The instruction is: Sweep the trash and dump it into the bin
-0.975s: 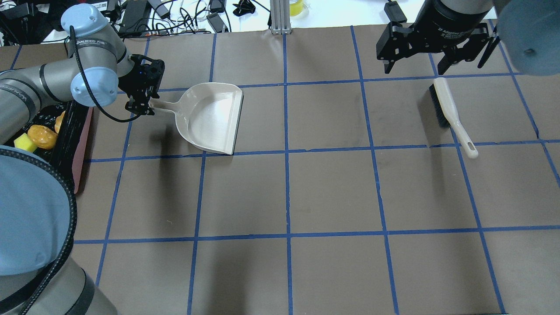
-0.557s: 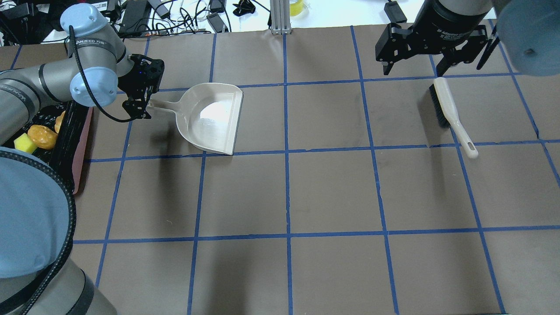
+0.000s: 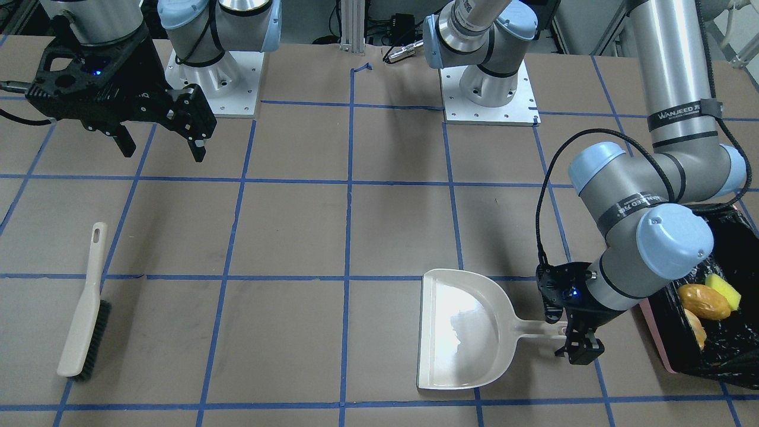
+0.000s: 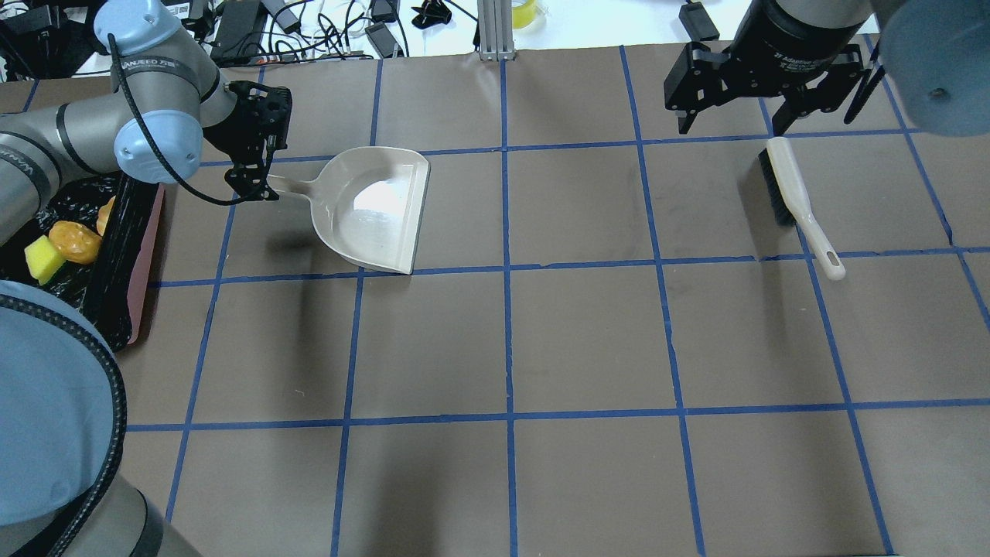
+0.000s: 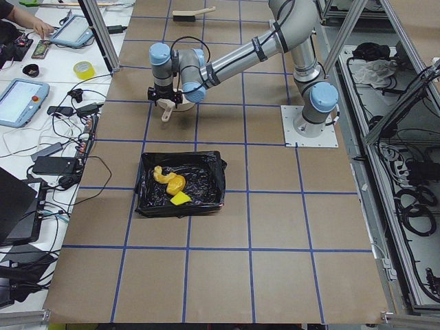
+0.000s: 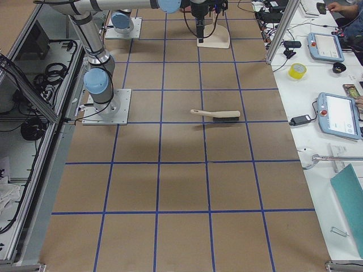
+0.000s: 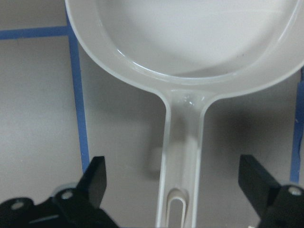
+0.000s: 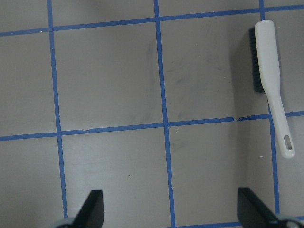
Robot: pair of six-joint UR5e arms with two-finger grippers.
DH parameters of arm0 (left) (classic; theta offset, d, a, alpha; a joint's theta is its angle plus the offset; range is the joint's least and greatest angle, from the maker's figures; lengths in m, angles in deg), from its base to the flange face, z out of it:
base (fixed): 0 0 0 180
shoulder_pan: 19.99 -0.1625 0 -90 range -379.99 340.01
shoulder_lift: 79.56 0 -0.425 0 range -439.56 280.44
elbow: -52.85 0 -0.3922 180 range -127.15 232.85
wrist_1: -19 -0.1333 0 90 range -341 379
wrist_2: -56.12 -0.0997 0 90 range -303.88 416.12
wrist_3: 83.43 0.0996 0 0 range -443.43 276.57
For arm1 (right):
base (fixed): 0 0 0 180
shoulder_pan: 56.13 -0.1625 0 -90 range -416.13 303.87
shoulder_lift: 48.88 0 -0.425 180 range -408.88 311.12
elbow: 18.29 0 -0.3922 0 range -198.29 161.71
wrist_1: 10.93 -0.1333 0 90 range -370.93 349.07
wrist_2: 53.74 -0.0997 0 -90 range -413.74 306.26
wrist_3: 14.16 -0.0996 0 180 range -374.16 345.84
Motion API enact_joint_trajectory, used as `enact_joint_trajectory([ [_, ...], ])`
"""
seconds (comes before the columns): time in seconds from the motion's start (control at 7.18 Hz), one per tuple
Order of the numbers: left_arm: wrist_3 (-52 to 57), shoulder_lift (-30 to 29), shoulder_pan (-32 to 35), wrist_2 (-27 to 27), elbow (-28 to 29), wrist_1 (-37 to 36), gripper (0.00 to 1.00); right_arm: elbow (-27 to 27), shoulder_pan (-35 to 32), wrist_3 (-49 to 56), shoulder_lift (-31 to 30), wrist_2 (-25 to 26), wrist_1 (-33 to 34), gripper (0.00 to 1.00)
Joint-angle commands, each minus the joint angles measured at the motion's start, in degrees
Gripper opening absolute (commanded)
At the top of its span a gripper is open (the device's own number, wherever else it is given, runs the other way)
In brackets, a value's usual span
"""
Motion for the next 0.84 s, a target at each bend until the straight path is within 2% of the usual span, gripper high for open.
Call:
enact_joint_trajectory([
  [0.0, -7.7, 2.1, 0.6, 5.0, 0.1, 3.6, 1.0, 0.0, 0.0, 0.1, 0.0, 0.0, 0.0, 1.0],
  [0.28, -21.4, 4.6, 3.1, 4.9, 0.2, 4.9, 1.0, 0.0, 0.0, 0.3, -0.2, 0.0, -0.1, 1.0],
  [0.7, -28.2, 6.4, 3.9, 5.0, -0.1, 6.6, 1.0, 0.0, 0.0, 0.3, -0.2, 0.0, -0.1, 1.0],
])
